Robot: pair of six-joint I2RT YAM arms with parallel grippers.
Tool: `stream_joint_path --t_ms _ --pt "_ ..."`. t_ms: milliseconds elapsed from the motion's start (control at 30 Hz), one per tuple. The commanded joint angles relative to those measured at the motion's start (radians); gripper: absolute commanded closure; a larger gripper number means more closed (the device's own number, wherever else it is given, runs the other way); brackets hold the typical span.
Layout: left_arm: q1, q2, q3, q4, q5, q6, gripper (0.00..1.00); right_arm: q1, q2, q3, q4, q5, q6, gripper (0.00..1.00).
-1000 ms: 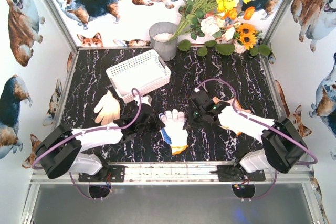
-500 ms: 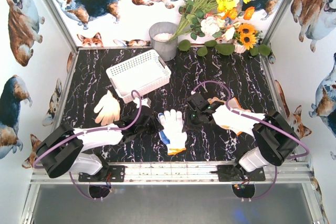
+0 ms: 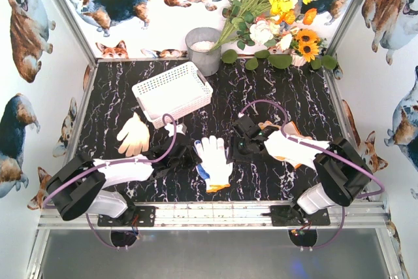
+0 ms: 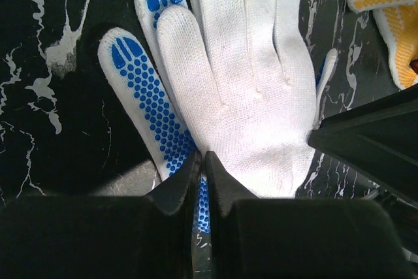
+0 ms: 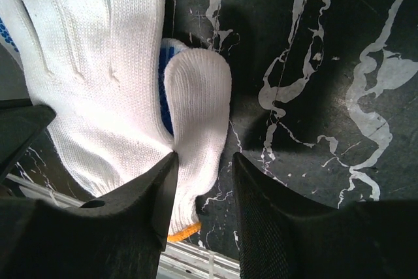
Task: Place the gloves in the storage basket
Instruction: Pair the glove with the glove.
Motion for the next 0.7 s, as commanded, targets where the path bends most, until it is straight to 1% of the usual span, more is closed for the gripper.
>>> stream_joint_path --t_ms 0,133,200,300,433,500,667 --pt "0.005 0.013 0.011 0.004 -0.012 0.011 1.00 0.006 0.022 0.029 0.045 0.010 -0.011 0.59" --pt "0.005 0.015 0.012 0.006 -0.009 0.008 1.00 0.006 0.037 0.024 0.075 -0.006 -0.010 0.60" --pt "0.005 0.013 0.010 0.004 -0.008 0.008 1.00 0.006 0.047 0.023 0.084 -0.014 -0.009 0.62" --pt "0.005 0.006 0.007 0.001 -0.010 0.007 1.00 0.006 0.055 0.025 0.089 -0.019 -0.008 0.73" --pt "0.005 -0.008 0.009 -0.006 -0.015 0.006 1.00 0.006 0.043 0.027 0.086 -0.014 -0.008 0.92" --pt "0.005 -0.018 0.015 -0.006 -0.015 0.009 1.00 0.006 0.031 0.031 0.075 -0.014 -0.007 1.00" --pt "0.005 -0.046 0.030 -0.036 -0.039 0.028 1.00 0.007 -0.022 0.054 0.040 -0.007 -0.009 1.00"
